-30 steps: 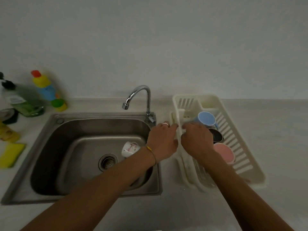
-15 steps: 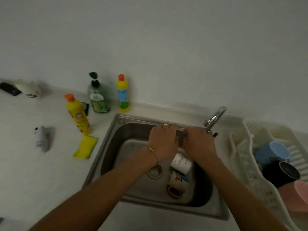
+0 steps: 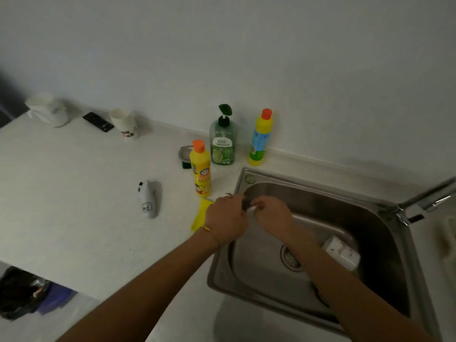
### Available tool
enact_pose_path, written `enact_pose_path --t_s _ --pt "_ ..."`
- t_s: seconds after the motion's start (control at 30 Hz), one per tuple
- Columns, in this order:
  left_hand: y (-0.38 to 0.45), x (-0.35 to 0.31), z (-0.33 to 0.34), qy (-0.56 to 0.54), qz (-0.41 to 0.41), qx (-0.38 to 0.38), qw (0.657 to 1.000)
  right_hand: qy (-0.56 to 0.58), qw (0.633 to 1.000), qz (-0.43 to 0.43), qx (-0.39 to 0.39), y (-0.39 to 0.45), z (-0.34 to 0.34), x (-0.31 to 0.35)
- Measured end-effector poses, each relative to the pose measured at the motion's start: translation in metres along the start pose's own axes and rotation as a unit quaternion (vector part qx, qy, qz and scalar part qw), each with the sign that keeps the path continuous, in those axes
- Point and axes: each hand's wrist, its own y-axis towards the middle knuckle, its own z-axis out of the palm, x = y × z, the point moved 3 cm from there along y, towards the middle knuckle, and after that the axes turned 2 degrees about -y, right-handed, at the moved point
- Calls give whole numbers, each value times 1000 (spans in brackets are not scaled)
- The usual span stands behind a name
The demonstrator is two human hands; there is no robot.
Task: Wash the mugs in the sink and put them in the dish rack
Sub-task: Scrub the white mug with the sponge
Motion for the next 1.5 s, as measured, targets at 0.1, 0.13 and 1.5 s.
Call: enact_pose_path --t_s 0.1,0.13,1.5 --pt "4 44 11 -60 -80 25 995 125 988 21 88 7 35 18" --pt "6 58 14 -90 -110 27 989 172 975 40 137 8 46 24" --pt "140 -24 -58 -818 -205 -79 531 -114 963 -245 3 144 -141 138"
